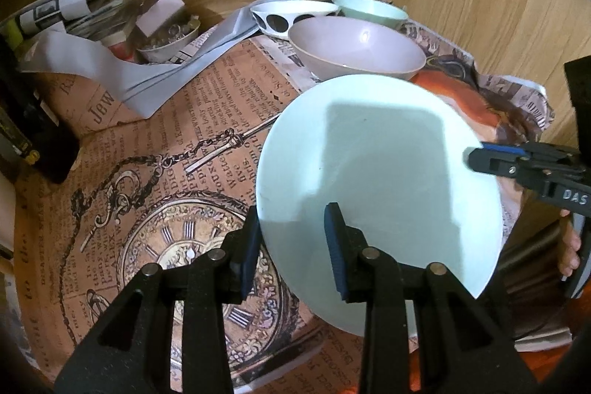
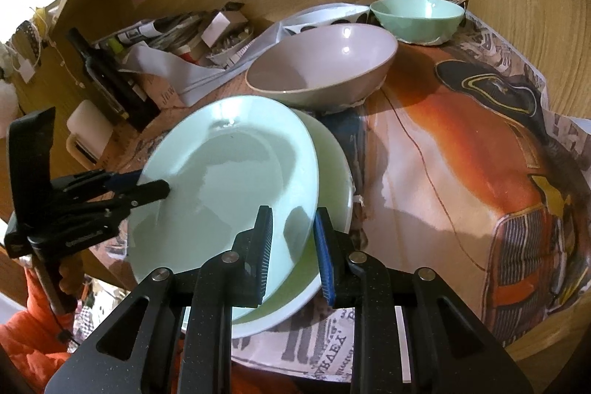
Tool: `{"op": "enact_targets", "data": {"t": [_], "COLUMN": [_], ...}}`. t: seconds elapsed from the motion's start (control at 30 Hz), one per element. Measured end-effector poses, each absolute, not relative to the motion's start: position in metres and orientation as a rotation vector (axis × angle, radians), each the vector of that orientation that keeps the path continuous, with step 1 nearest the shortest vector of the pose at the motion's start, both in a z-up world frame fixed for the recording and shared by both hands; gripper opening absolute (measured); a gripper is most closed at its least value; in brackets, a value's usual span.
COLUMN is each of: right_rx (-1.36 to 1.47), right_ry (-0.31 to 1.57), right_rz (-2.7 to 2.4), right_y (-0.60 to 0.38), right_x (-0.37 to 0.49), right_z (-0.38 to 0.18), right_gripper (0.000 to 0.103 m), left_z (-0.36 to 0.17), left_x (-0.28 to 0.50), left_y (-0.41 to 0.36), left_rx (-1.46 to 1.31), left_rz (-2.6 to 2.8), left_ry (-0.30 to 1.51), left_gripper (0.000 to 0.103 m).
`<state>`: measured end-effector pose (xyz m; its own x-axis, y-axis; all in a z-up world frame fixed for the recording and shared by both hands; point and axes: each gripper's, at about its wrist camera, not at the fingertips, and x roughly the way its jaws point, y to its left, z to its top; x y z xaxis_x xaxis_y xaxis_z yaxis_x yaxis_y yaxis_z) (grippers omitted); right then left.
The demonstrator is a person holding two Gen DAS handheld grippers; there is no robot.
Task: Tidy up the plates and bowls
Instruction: 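Open both tools to release the mint green plate onto the white plate, then move both tools to the rim of the pinkish-grey bowl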
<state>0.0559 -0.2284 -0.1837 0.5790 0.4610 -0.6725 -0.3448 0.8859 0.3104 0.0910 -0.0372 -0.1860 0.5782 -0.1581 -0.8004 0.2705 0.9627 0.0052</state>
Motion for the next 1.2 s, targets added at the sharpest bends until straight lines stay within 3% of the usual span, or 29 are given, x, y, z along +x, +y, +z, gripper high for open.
{"op": "enact_targets", "data": {"t": [0.3, 0.43, 0.57, 0.67, 0.73, 0.83, 1.0, 1.1, 1.2], "right_rx": [0.141, 0.136, 0.105, 0.062, 0.051, 0.046, 0.056, 0.068, 0.060], "right_ry": [0.820, 0.822, 0.804, 0.738, 0.697, 0.655, 0.621, 0.586, 0.550], "right_rz": [0.460, 0.462, 0.437, 0.420, 0.412, 0.400, 0.376, 0.357, 0.338], "right_y": [-0.228, -0.228, -0.228, -0.229, -0.230, -0.232, -0.235, -0.239, -0.239], "right_x": [0.055, 0.056, 0.053, 0.046, 0.043, 0.045, 0.055, 0.060, 0.067], "right_z": [-0.185, -0.186, -0.183, -0.171, -0.162, -0.154, -0.147, -0.139, -0.129], "right_gripper": [0.023, 0.023, 0.023, 0.030, 0.040, 0.045, 0.045, 0.059, 0.061], "left_z": [-0.190, -0.189, -0.185, -0.180, -0.175, -0.163, -0.140, -0.129, -0.121], "left_x": [0.092, 0.090, 0.085, 0.084, 0.085, 0.085, 0.090, 0.095, 0.106], "left_y": [-0.050, -0.055, -0.059, -0.057, -0.054, -0.048, -0.038, -0.035, -0.033], "left_rx": [0.219, 0.230, 0.263, 0.267, 0.255, 0.218, 0.159, 0.142, 0.132], "left_rz": [-0.212, -0.233, -0.232, -0.221, -0.213, -0.206, -0.190, -0.180, -0.173], "left_ry": [0.925, 0.909, 0.865, 0.839, 0.822, 0.787, 0.714, 0.673, 0.644], "left_gripper": [0.039, 0.054, 0.059, 0.062, 0.063, 0.064, 0.076, 0.083, 0.085]}}
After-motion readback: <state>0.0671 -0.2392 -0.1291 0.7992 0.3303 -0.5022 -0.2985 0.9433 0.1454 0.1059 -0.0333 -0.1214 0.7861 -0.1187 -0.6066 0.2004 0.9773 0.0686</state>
